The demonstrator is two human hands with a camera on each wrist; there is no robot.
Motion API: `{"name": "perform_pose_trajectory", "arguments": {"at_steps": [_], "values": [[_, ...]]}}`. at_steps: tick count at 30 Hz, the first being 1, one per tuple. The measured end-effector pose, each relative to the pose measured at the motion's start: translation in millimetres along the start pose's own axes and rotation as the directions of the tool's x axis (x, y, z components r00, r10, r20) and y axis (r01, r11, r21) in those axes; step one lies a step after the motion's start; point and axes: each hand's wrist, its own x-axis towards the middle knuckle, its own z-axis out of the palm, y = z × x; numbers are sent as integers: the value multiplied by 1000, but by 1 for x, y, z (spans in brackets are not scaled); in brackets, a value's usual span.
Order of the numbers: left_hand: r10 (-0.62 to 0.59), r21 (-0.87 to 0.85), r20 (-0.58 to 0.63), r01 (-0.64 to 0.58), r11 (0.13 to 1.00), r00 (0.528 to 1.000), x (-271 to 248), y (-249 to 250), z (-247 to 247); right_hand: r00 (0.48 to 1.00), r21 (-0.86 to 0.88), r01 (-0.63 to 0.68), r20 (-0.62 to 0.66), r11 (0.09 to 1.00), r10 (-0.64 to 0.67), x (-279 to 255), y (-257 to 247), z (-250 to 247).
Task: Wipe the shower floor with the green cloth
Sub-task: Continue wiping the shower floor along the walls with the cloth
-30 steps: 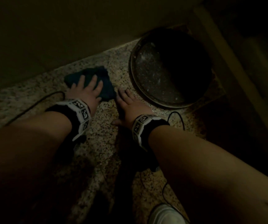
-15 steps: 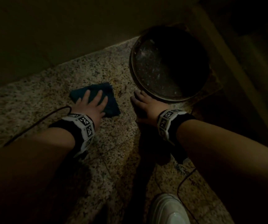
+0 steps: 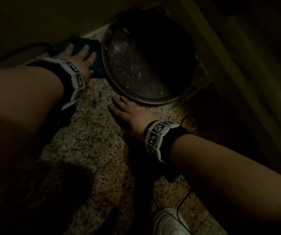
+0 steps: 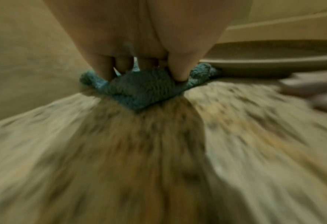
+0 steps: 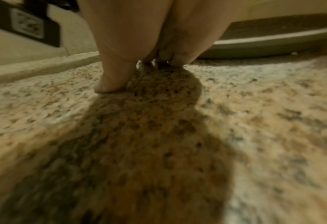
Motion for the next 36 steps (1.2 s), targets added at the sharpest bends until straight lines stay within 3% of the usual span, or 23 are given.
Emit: {"name": "perform_pose_trajectory", "arguments": {"at_steps": [3, 10, 16, 22, 26, 30, 34, 36], "values": [[45, 27, -29, -44, 999, 999, 8, -1, -4, 1000, -8, 11, -20, 1000, -12, 1, 2, 5], [50, -90, -92, -58, 994, 994, -9, 0, 8, 1000, -5, -1, 3, 1000, 1, 2, -2, 4], [78, -69, -59, -82, 994, 995, -61, 8, 53, 991, -54, -94, 89, 994, 99, 0, -13, -6], [138, -119, 32, -133, 984, 990, -101, 7, 107, 957, 14, -243, 164, 970, 238, -6, -35, -7], [46, -147, -107, -62, 987, 993, -122, -20, 122, 952, 51, -292, 110, 955, 285, -20, -51, -5], [8, -186, -299, -66, 980, 954, -128, -33, 118, 934, 175, -353, 8, 919, 357, -30, -64, -5], [20, -134, -316, -65, 989, 949, -138, -23, 102, 930, 234, -347, -39, 908, 365, -32, -71, -9], [-3, -234, -364, -88, 968, 932, -141, -19, 96, 934, 248, -332, -45, 910, 353, -34, -73, -13]]}}
